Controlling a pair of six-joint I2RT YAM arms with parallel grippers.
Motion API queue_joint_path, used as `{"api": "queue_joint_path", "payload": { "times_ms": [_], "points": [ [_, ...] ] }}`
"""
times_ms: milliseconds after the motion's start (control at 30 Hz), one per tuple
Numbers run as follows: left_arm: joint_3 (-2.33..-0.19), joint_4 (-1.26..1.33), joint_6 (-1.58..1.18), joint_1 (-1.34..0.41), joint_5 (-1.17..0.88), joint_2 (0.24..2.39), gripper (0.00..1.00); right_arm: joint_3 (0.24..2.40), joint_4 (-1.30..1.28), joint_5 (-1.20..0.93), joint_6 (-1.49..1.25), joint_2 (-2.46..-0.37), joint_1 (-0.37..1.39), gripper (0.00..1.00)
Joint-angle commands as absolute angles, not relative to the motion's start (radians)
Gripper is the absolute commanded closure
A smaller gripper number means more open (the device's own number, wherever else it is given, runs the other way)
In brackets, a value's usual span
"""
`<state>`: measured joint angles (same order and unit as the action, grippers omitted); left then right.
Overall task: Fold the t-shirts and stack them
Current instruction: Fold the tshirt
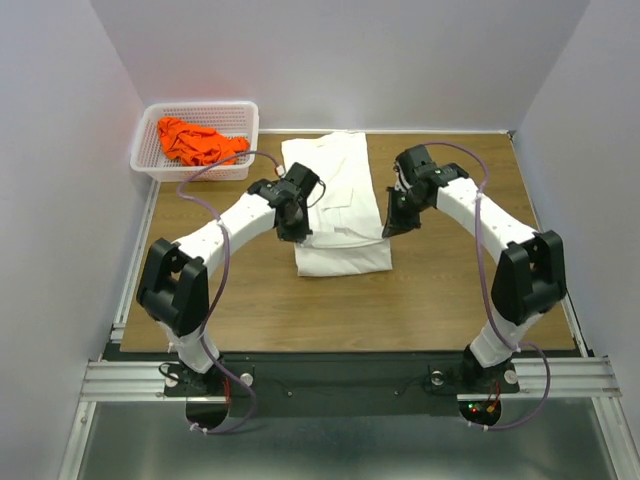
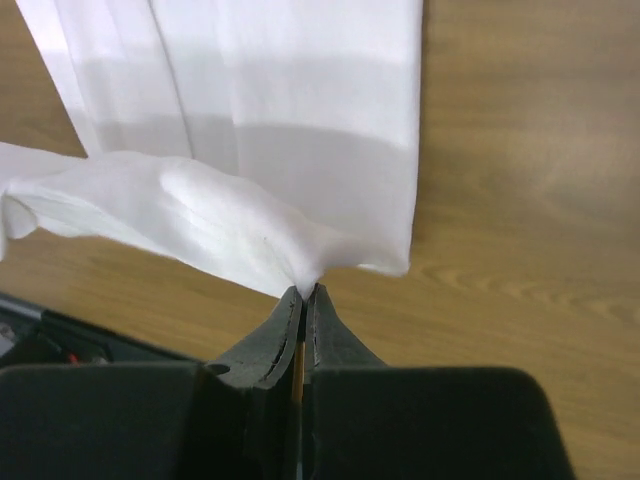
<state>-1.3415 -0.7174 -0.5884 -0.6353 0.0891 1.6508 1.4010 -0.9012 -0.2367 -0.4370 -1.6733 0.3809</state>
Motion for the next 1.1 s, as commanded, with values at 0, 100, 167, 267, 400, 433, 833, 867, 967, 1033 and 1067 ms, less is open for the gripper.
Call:
{"api": "queue_joint_path", "payload": {
  "times_ms": [0, 100, 167, 267, 400, 433, 833, 867, 967, 1033, 1067],
  "points": [
    [-1.474, -0.683, -0.439, -0.557, 0.221, 1.761, 1.0, 1.557, -0.87, -0.129, -0.39, -1.787, 0.377, 0.99],
    [-1.546, -0.618, -0.374, -0.525, 0.282, 1.831, 1.0, 1.646, -0.825, -0.085, -0.359, -1.865, 0.373, 0.99],
    [-1.597, -0.568, -0.348, -0.497, 0.298, 1.882, 1.0, 1.693, -0.793, -0.058, -0.336, -1.902, 0.368, 0.99],
    [-1.666, -0.535, -0.31, -0.477, 0.319, 1.95, 1.0, 1.767, -0.782, -0.025, -0.313, -1.982, 0.359, 0.99],
    [-1.69, -0.463, -0.285, -0.462, 0.328, 1.986, 1.0, 1.816, -0.762, -0.014, -0.307, -2.039, 0.342, 0.99],
    [-1.697, -0.448, -0.276, -0.459, 0.327, 1.991, 1.0, 1.822, -0.759, -0.012, -0.311, -2.055, 0.341, 0.99],
    [-1.75, -0.356, -0.25, -0.456, 0.377, 2.132, 0.93, 1.861, -0.681, 0.031, -0.321, -2.155, 0.324, 0.93],
    [-1.749, -0.354, -0.255, -0.457, 0.386, 2.14, 0.92, 1.87, -0.68, 0.029, -0.319, -2.164, 0.322, 0.92],
    [-1.752, -0.368, -0.293, -0.451, 0.417, 2.146, 0.92, 1.905, -0.67, 0.028, -0.318, -2.193, 0.324, 0.92],
    [-1.744, -0.379, -0.317, -0.446, 0.437, 2.138, 0.92, 1.925, -0.67, 0.023, -0.319, -2.201, 0.324, 0.92],
    [-1.738, -0.379, -0.322, -0.448, 0.445, 2.123, 0.94, 1.936, -0.67, 0.02, -0.319, -2.201, 0.324, 0.92]
  ]
}}
